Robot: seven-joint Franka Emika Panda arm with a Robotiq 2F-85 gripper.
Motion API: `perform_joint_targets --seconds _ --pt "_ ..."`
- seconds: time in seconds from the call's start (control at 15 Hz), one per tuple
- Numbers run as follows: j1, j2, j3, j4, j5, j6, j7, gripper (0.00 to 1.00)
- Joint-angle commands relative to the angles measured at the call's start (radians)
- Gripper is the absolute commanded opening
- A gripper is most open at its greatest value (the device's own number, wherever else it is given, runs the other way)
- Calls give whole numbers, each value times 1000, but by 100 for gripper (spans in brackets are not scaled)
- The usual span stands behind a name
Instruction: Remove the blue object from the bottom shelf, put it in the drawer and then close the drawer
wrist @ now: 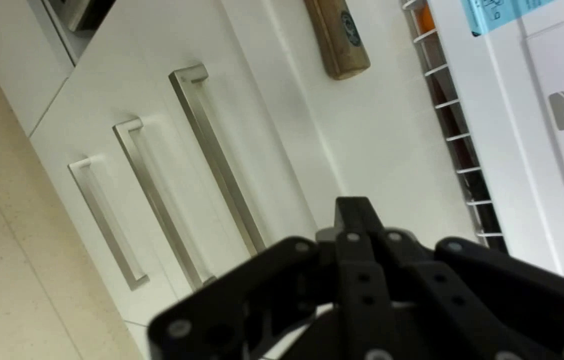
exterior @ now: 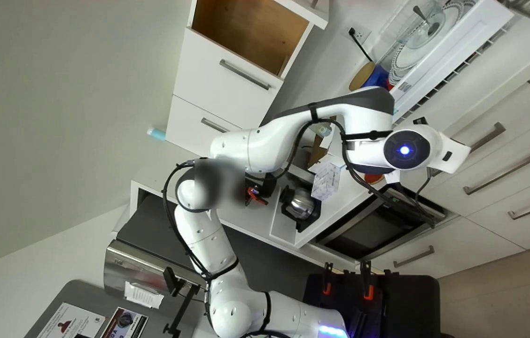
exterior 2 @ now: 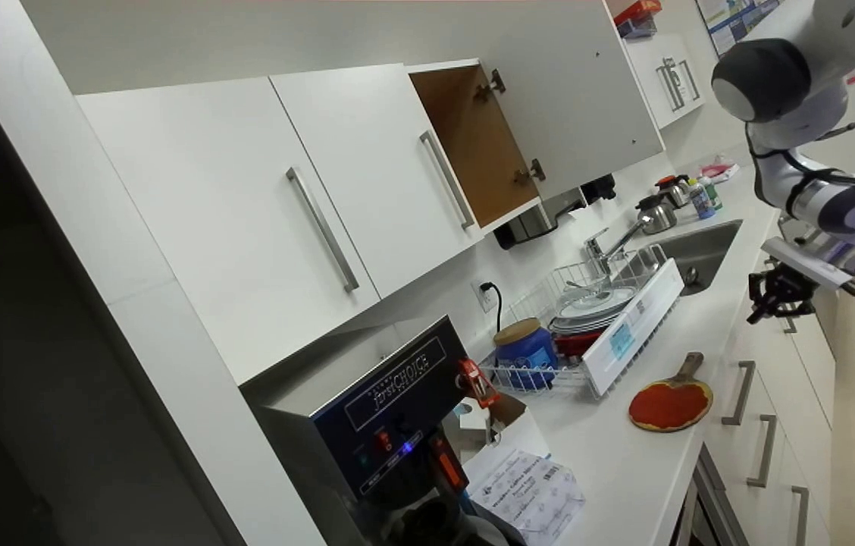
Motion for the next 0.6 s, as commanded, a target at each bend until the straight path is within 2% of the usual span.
perform_joint_targets --seconds 0.0,0.27,0.53 --pt "20 -177 -41 -86 -126 69 52 0" --pt "-16 -315 -46 -80 -209 84 46 0" --pt "-51 -426 -36 -52 -188 45 11 0"
